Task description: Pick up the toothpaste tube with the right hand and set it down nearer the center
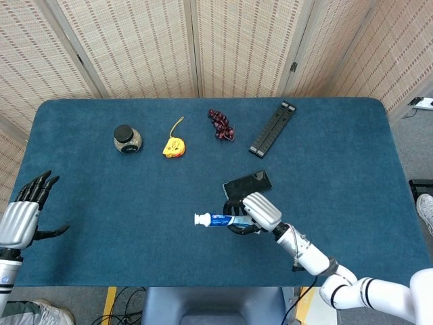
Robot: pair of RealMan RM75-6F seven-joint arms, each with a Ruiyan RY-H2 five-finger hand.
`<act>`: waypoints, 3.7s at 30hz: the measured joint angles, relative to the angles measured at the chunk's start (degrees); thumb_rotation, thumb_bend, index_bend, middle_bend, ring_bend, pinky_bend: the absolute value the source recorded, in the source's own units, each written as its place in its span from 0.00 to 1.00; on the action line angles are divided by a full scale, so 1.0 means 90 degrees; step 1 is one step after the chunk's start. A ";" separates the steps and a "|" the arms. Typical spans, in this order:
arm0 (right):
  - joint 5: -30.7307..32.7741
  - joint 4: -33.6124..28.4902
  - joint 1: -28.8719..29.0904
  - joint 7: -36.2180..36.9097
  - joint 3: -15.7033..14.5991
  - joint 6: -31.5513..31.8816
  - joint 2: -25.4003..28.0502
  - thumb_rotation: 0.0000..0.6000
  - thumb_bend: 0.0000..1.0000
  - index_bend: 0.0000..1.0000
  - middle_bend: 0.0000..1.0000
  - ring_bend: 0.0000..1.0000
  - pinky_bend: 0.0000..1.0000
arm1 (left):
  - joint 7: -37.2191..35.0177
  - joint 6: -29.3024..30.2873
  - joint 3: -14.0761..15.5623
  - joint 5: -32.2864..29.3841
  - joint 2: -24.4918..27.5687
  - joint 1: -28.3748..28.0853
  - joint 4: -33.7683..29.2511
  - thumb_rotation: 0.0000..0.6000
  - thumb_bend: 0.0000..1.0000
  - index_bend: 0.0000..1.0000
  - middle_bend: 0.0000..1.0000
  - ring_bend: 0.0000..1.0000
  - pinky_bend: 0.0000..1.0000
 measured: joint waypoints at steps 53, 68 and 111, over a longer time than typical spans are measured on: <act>0.1114 0.0048 0.1210 -0.0890 0.0581 -0.0783 -0.1268 1.00 0.62 0.71 0.66 0.57 0.67 | 0.0536 -0.0508 -0.0089 0.0626 -0.0822 -0.1476 -0.1177 1.00 0.10 0.00 0.02 0.00 0.14; 0.1213 0.0083 0.1298 -0.0945 0.0622 -0.0805 -0.1376 1.00 0.62 0.72 0.67 0.58 0.67 | 0.0474 -0.0560 -0.0049 0.0561 -0.1021 -0.1611 -0.1231 1.00 0.10 0.00 0.02 0.00 0.14; 0.1495 -0.0210 0.1598 -0.0612 0.1074 -0.0834 -0.1590 1.00 0.63 0.73 0.68 0.59 0.67 | -0.2886 -0.0315 -0.0125 0.0920 -0.0693 -0.1474 -0.1291 0.00 0.01 0.00 0.01 0.00 0.14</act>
